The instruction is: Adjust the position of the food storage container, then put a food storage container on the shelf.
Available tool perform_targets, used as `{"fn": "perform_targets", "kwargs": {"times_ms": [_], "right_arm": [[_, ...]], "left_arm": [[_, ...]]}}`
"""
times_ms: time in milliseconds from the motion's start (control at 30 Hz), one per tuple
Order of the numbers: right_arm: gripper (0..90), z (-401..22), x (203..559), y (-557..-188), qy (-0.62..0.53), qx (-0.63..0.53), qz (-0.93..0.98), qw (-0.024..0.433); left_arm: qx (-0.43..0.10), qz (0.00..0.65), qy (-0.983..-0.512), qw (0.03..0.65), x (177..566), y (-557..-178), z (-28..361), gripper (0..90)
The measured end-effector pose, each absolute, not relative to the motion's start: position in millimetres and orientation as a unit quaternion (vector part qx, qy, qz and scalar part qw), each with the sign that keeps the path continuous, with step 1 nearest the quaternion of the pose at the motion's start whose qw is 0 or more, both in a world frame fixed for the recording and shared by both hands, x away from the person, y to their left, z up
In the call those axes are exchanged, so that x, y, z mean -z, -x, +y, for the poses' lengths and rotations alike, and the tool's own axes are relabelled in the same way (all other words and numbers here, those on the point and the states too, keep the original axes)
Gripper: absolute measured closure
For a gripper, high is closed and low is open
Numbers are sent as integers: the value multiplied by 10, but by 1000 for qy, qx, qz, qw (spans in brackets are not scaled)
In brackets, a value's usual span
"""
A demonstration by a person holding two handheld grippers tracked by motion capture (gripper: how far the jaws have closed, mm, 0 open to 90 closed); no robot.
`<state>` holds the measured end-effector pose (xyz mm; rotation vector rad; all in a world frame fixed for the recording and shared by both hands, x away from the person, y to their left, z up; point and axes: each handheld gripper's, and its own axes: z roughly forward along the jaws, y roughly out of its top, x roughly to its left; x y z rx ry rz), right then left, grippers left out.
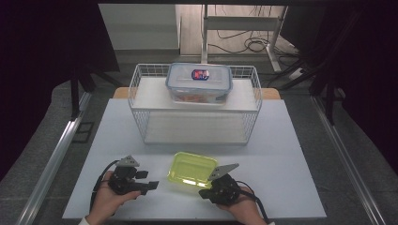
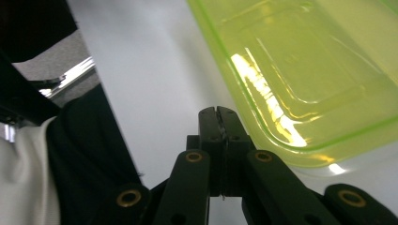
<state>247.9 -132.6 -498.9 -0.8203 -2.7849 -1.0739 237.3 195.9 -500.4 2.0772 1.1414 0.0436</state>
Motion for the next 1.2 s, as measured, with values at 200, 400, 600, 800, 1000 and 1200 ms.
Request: {"fn": "perform_targets", "kwargs": {"times_ms": [200, 400, 600, 800, 1000, 1200], "right_arm": [[890, -1411, 4991, -2544, 278, 347, -896, 16], [889, -1467, 4922, -2501, 270, 370, -889, 24], [889, -1724, 4781, -2551, 295, 392, -872, 4], [873, -2015, 4796, -2650, 337, 378, -862, -1], [658, -2145, 4838, -2750, 374, 384, -844, -8], [512, -2189, 4781, -2806, 400, 421, -814, 3]], "left_arm": [[-15, 445, -814, 372, 5029, -2382, 1945, 343], [-22, 450, -810, 375, 5015, -2373, 1946, 307], [-24, 452, -805, 383, 4984, -2367, 1965, 290], [-22, 456, -803, 383, 4988, -2386, 1969, 289], [-20, 459, -799, 387, 4978, -2418, 1955, 281], [-12, 458, -793, 402, 4902, -2495, 1905, 269]]}}
